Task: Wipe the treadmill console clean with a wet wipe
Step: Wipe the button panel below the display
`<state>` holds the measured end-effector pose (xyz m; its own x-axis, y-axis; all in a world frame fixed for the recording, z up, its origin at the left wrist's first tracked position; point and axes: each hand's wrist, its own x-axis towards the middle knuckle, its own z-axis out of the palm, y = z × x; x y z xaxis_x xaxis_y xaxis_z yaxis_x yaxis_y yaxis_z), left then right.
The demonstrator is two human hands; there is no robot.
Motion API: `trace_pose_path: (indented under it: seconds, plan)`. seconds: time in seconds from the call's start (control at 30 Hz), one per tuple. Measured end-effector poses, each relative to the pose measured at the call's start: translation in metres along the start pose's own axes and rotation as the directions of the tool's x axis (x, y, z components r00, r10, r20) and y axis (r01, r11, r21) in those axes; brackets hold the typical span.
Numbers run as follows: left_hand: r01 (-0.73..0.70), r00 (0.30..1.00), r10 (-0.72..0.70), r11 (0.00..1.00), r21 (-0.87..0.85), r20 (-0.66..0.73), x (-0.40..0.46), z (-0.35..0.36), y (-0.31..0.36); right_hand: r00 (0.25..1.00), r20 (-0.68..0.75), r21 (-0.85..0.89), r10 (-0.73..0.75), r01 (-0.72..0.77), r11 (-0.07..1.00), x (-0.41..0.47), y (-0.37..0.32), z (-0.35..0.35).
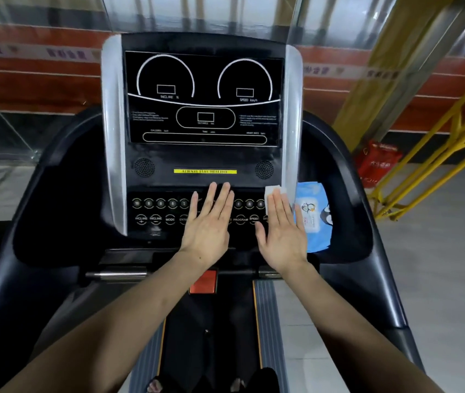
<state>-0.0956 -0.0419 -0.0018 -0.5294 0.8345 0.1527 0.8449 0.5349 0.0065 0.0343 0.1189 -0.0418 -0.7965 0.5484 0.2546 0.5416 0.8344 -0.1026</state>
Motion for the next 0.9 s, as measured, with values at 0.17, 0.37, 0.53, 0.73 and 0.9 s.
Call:
trace_pose_path:
  seconds: [0.17, 0.37, 0.53, 0.73, 0.9]
  plan:
    - [0.037, 0.999, -0.037, 0.999, 0.014, 0.016, -0.001, 0.001, 0.008, 0.998, -0.055, 0.074, 0.017, -0.013, 0.997, -0.016, -0.004, 0.01]
    - [0.031, 0.999, -0.032, 0.999, 0.018, 0.022, 0.0, 0.0, 0.008, 0.997, -0.06, 0.14, 0.047, -0.038, 0.989, -0.027, -0.01, 0.018]
    - [0.002, 1.0, -0.002, 1.0, 0.008, -0.01, -0.005, 0.003, -0.006, 0.999, -0.026, 0.172, 0.04, -0.035, 0.985, -0.024, -0.036, 0.02]
    - [0.058, 0.998, -0.058, 0.998, -0.013, -0.005, -0.032, 0.007, -0.054, 1.0, 0.019, 0.188, 0.018, -0.021, 0.982, -0.021, -0.083, 0.025]
    - [0.149, 0.989, -0.149, 0.989, -0.02, -0.002, -0.063, 0.014, -0.115, 0.997, 0.057, 0.192, -0.049, 0.038, 0.981, -0.015, -0.131, 0.027]
